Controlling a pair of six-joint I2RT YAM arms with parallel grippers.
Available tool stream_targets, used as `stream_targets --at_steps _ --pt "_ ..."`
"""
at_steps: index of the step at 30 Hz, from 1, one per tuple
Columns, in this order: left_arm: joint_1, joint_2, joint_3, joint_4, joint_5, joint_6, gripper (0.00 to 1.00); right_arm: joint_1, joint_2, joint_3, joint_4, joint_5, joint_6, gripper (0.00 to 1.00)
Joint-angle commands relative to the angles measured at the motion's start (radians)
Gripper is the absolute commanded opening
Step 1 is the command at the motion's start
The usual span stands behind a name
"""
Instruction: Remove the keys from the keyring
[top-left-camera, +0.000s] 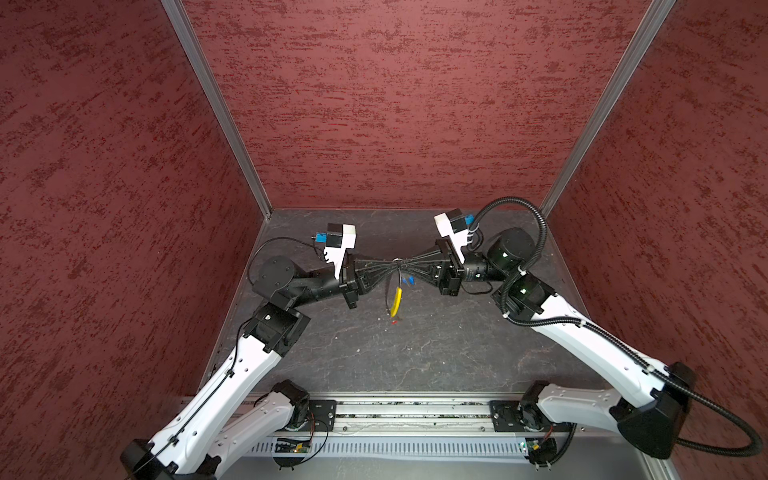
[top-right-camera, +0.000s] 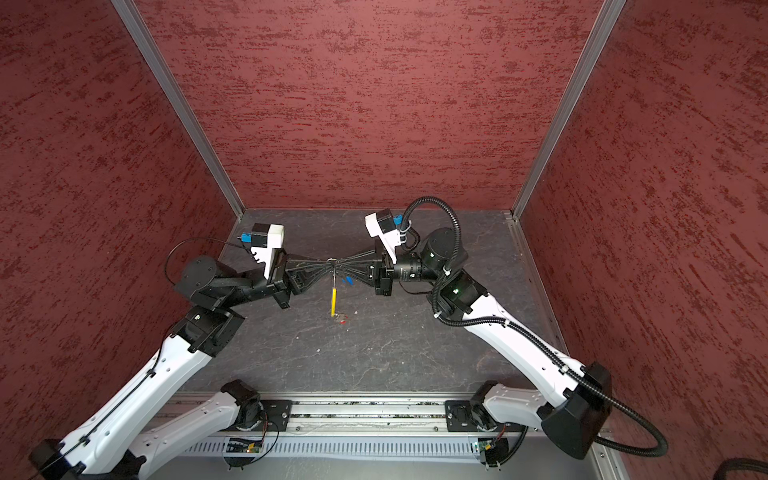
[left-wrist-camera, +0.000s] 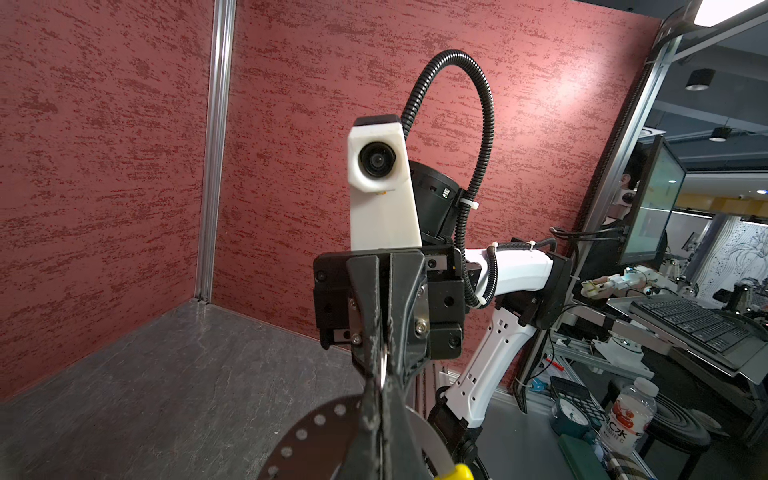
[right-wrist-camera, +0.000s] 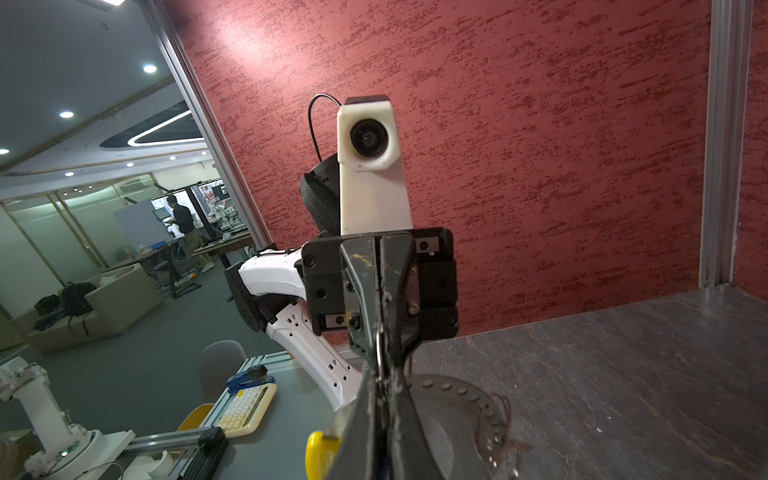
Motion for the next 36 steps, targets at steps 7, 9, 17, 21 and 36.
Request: stream_targets --at_steps 7,9,17,21,36 --pt "0.003 -0.006 0.015 -0.031 -0.014 -0.004 0.05 0.008 -0.026 0.007 -0.037 0.024 -0.037 0.0" --pt "0.004 -0.014 0.023 -0.066 -0.02 0.005 0.31 0.008 -0.036 0.015 -0.089 0.044 -0.064 0.0" --pt "0.082 -0.018 0.093 -0.263 0.039 0.004 0.69 0.008 -0.043 0.104 -0.425 0.122 -0.22 0.0" --pt "0.129 0.018 0.139 -0.311 0.134 -0.013 0.53 0.008 -0.045 0.128 -0.53 0.135 -0.276 0.0" --pt "0.08 0.148 0.285 -0.543 0.266 0.113 0.4 0.008 -0.042 0.198 -0.643 0.038 -0.368 0.0"
